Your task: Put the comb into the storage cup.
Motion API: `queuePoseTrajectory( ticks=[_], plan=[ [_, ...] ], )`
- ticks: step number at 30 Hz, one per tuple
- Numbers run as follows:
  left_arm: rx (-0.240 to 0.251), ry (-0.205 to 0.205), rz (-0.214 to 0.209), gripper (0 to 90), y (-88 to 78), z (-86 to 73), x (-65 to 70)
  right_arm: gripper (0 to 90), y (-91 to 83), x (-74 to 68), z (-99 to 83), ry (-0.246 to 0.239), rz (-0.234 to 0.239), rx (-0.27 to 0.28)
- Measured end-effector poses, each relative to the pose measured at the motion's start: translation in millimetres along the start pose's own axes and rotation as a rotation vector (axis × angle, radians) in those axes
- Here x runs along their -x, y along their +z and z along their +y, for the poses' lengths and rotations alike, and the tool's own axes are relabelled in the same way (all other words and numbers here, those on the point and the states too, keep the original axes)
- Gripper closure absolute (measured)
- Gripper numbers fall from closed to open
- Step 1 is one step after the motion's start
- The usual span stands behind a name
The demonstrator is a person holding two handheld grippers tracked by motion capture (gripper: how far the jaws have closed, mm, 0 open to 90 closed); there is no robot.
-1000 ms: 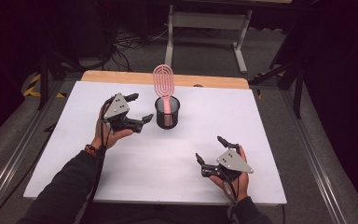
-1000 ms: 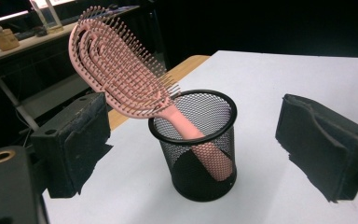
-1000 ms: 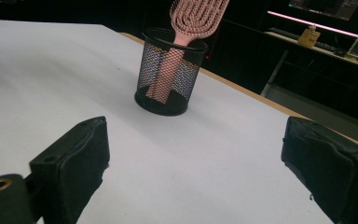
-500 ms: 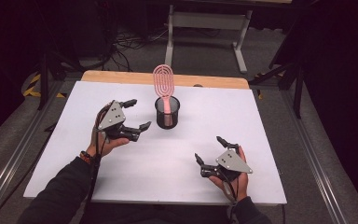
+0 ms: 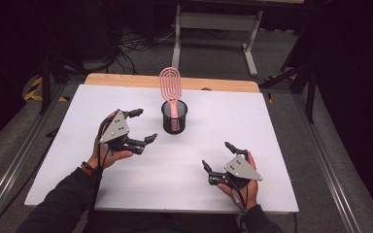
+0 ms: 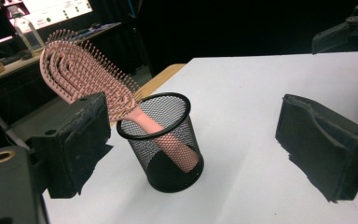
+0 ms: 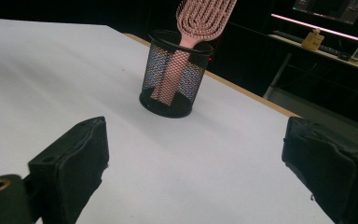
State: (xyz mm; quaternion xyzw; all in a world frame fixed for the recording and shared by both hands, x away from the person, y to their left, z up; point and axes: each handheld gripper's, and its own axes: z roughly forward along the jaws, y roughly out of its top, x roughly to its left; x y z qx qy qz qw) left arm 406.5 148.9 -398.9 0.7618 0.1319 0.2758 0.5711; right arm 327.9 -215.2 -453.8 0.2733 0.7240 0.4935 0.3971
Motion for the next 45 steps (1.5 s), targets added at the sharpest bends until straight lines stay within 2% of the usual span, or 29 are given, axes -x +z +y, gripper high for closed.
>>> queuePoseTrajectory(
  ticks=[11,25,45],
  plan=[
    [-0.026,0.036,-0.029,9.9,-11.0,-5.6,9.7,7.9,-1.4,0.8,0.6,0.002,-0.001,0.006],
    [-0.04,0.053,-0.034,9.3,-24.9,-11.7,18.3,7.7,-2.0,-0.3,1.6,-0.011,-0.002,0.007],
    [-0.069,0.073,-0.018,8.3,-48.6,-23.6,26.9,7.7,-4.5,1.1,2.2,-0.017,-0.006,0.011]
  ],
)
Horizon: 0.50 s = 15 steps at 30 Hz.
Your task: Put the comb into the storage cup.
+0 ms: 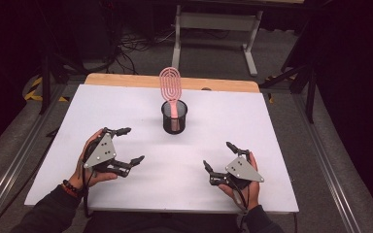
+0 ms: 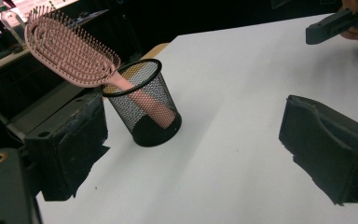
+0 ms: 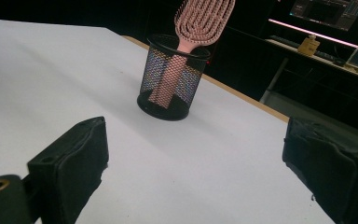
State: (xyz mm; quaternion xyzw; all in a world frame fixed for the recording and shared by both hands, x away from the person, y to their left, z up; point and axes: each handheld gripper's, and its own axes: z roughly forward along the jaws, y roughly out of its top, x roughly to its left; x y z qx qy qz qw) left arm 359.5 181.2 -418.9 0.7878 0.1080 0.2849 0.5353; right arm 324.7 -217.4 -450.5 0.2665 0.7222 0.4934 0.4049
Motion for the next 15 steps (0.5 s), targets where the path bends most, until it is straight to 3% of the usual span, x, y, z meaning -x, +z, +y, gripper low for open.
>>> queuePoseTrajectory(
  ticks=[4,15],
  plan=[
    [-0.002,-0.005,0.028,8.5,-5.8,-5.3,1.0,7.6,-0.1,-0.5,0.1,-0.002,0.0,0.0],
    [-0.037,-0.008,0.035,8.7,-16.1,-19.0,2.4,7.7,-0.1,-1.5,0.4,-0.002,0.005,0.002]
  ],
)
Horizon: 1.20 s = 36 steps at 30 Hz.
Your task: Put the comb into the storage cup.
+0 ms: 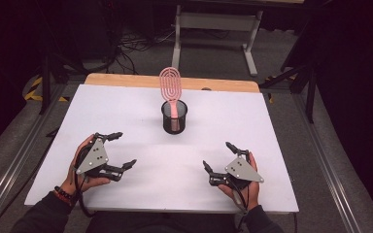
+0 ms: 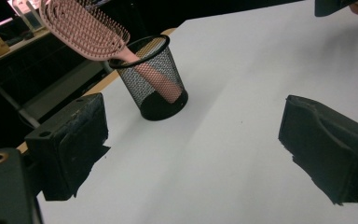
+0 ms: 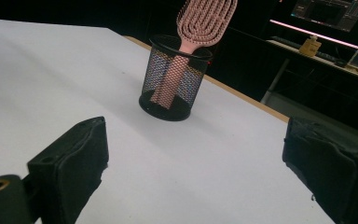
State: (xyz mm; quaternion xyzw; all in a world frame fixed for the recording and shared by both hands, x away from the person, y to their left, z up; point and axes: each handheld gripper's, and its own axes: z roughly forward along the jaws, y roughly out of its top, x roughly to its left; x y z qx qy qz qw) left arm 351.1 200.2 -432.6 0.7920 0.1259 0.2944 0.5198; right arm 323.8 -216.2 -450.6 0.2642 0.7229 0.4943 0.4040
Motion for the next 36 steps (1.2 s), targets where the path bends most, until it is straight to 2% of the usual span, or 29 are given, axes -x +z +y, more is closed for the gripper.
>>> queuePoseTrajectory(
  ticks=[7,10,16,20,31,32,36],
  plan=[
    [-0.014,-0.012,0.012,8.7,-6.6,-10.0,-0.3,7.6,0.7,-1.0,-0.3,-0.004,0.005,-0.006],
    [-0.023,-0.003,0.02,8.7,-10.1,-14.9,0.5,7.6,0.5,-2.4,0.4,-0.017,0.006,-0.006],
    [-0.035,-0.028,0.027,8.6,-15.7,-23.4,0.4,7.6,0.3,-1.7,0.2,-0.011,0.005,-0.003],
    [-0.034,-0.061,0.031,8.2,-17.9,-29.5,0.4,7.5,0.1,-1.2,0.3,-0.011,0.002,-0.003],
    [-0.075,-0.148,0.055,4.3,-25.0,-51.4,-2.5,7.3,0.0,-0.3,-0.6,-0.007,0.001,-0.007],
    [-0.077,-0.158,0.048,4.2,-25.4,-53.0,-2.8,7.2,-0.4,0.2,-0.5,-0.006,0.003,-0.006],
    [-0.089,-0.154,0.065,3.9,-25.5,-52.6,-1.1,6.7,-0.3,1.7,-1.6,-0.004,-0.002,-0.009]
  ],
)
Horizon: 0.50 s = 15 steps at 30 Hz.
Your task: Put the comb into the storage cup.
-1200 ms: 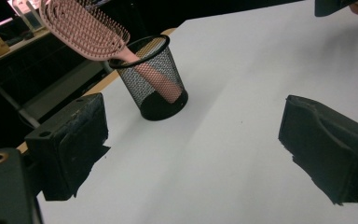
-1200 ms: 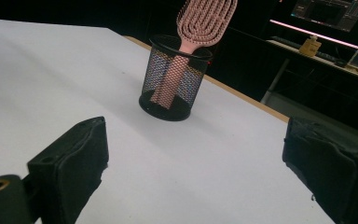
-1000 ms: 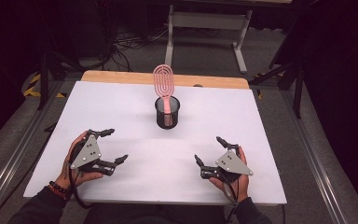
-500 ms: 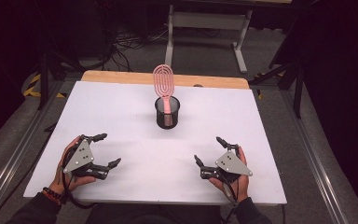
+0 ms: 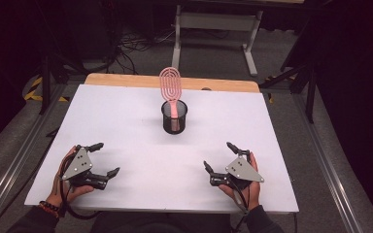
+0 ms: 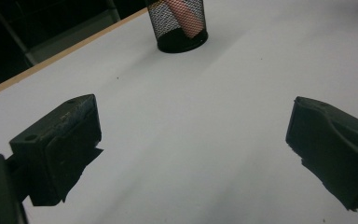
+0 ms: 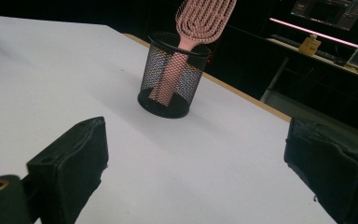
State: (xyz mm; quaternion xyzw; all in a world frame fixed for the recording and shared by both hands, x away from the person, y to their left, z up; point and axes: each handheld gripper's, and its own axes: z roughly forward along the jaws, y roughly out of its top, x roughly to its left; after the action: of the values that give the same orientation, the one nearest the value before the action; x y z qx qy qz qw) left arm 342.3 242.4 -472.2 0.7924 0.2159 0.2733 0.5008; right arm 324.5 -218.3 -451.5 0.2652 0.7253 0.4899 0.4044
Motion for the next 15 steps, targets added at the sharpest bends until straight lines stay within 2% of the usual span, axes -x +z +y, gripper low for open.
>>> queuePoseTrajectory(
  ticks=[15],
  plan=[
    [0.003,0.017,-0.009,3.8,-0.2,2.3,1.9,6.9,-1.2,-1.4,0.1,-0.004,0.001,-0.004]
  ],
)
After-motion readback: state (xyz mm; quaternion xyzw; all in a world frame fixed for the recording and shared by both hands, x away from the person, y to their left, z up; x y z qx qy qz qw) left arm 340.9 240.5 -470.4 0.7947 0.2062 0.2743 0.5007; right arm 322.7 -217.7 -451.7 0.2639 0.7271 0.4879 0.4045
